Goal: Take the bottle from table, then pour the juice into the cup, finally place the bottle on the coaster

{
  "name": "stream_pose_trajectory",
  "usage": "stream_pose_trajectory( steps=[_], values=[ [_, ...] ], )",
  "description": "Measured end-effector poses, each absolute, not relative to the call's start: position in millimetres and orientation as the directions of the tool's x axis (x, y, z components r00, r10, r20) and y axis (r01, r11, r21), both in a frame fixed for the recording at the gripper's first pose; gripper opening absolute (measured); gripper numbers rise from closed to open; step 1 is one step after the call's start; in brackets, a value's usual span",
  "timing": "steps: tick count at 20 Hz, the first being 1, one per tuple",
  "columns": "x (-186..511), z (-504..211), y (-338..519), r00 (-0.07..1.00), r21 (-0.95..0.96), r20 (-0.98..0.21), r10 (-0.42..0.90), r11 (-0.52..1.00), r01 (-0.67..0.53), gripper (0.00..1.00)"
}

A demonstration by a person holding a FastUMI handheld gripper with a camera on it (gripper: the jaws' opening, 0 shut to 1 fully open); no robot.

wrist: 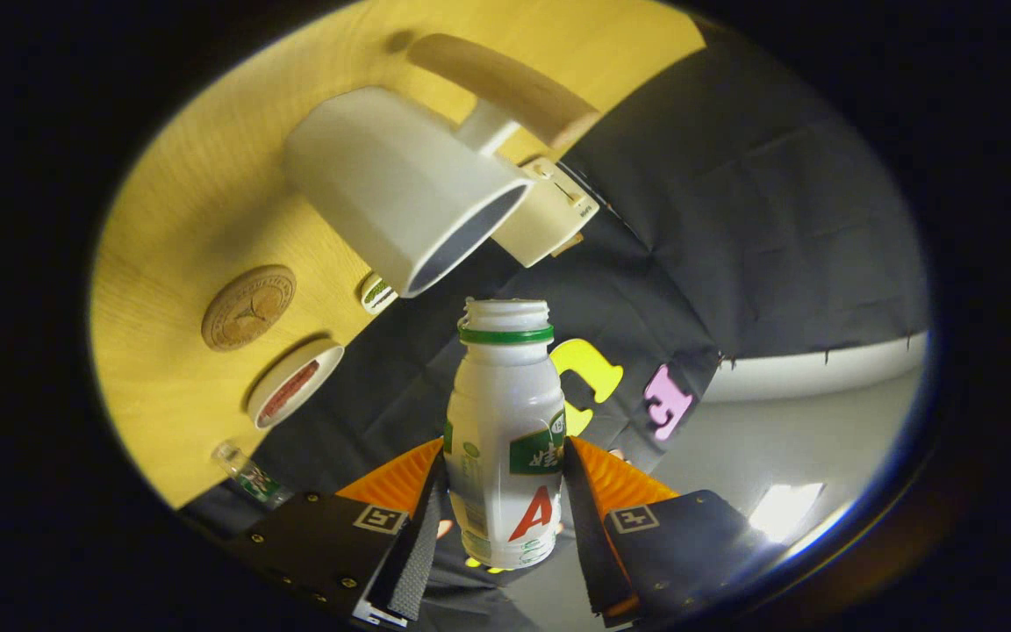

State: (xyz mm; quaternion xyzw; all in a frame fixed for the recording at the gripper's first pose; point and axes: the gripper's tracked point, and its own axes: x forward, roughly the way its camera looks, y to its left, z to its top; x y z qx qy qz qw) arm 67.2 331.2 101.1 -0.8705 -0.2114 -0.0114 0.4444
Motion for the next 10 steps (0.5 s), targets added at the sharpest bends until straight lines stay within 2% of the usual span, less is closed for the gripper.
stream_pose_trajectory(
  steps=[6,10],
  values=[
    [74.0,95.9,318.1,0.944,-0.954,0.140,0.298,-0.214,0.209,0.69],
    [82.6,90.0,310.9,0.958,-0.996,0.091,0.274,0.021,0.089,0.69]
  ],
)
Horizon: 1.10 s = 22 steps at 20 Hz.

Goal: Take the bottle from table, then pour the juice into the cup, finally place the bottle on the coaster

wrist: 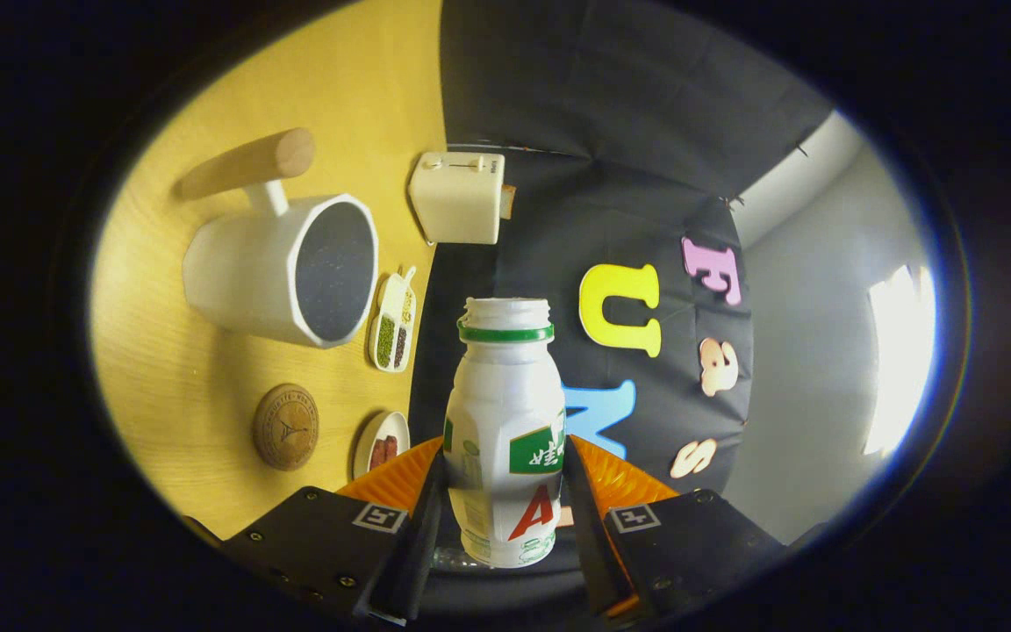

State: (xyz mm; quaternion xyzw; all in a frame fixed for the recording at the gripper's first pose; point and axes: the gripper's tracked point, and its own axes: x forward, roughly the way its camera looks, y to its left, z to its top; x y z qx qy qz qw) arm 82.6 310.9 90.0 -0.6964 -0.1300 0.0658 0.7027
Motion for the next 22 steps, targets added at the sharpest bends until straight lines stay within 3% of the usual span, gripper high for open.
stream_pose_trajectory(
  steps=[4,8,12,15,22],
  values=[
    [90.0,80.0,306.1,0.963,-0.985,0.066,0.260,0.169,0.021,0.69],
    [97.5,69.2,303.4,0.965,-0.908,0.018,0.262,0.409,-0.094,0.69],
    [105.5,57.4,304.9,0.953,-0.714,-0.066,0.295,0.653,-0.251,0.69],
    [108.7,50.4,311.7,0.928,-0.468,-0.116,0.353,0.805,-0.365,0.69],
    [131.0,50.4,308.7,0.916,-0.184,-0.100,0.389,0.897,-0.401,0.69]
  ],
)
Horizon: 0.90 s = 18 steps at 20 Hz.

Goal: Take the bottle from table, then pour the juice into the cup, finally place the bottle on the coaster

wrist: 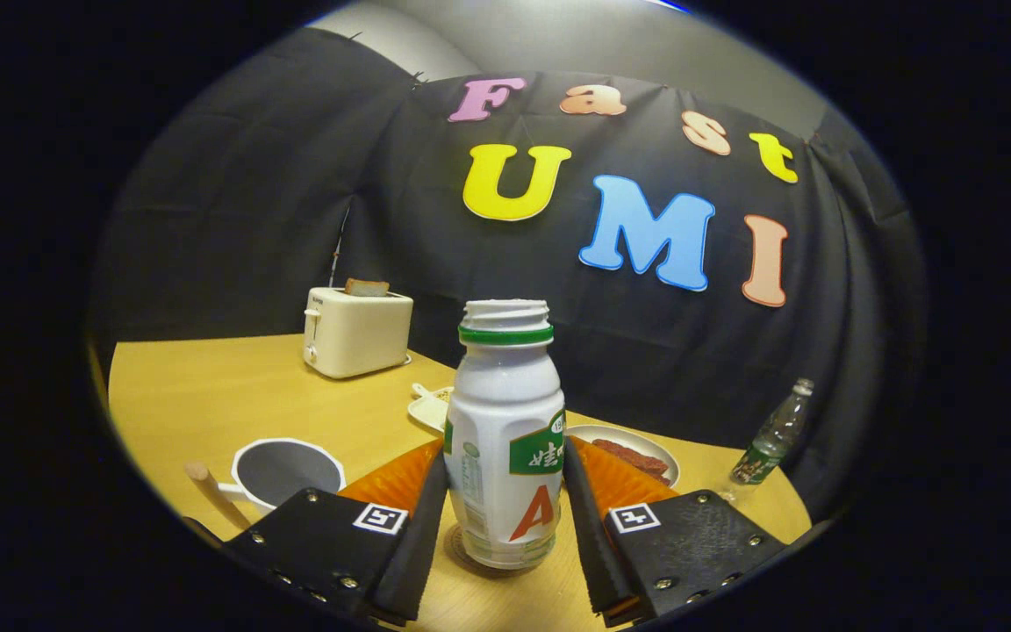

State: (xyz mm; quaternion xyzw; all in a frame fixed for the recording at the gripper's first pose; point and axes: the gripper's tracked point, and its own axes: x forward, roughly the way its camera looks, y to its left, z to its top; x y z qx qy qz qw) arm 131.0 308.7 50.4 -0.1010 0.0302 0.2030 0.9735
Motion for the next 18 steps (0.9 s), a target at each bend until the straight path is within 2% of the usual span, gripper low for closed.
stream_pose_trajectory(
  steps=[4,8,18],
  values=[
    [145.8,31.4,309.0,0.910,-0.039,-0.123,0.396,0.914,-0.403,0.69],
    [155.2,14.2,300.1,0.917,-0.003,-0.154,0.368,0.928,-0.373,0.69],
    [154.4,11.1,290.4,0.932,0.053,-0.075,0.354,0.935,-0.351,0.69]
  ],
)
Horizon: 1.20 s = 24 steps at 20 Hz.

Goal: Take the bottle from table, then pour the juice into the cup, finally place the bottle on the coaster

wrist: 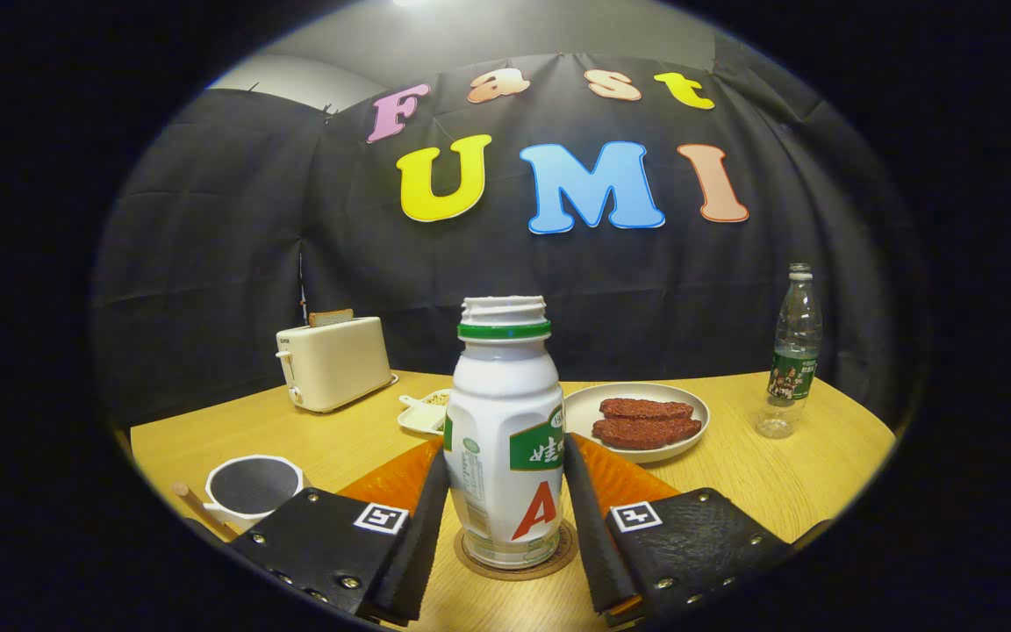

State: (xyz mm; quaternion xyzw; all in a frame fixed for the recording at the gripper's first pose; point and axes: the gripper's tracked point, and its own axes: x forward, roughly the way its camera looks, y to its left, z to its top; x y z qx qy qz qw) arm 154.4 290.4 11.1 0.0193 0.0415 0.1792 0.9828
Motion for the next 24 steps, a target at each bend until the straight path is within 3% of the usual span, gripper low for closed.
stream_pose_trajectory(
  steps=[10,12,13,24],
  values=[
    [153.1,13.0,294.1,0.943,-0.044,-0.048,0.328,0.943,-0.330,0.76],
    [148.5,26.6,295.5,0.945,-0.064,0.005,0.328,0.943,-0.327,0.82],
    [144.9,34.9,295.0,0.945,-0.072,0.031,0.327,0.943,-0.324,0.93],
    [74.0,184.7,270.2,0.878,-0.094,0.381,0.289,0.957,-0.274,0.92]
  ],
)
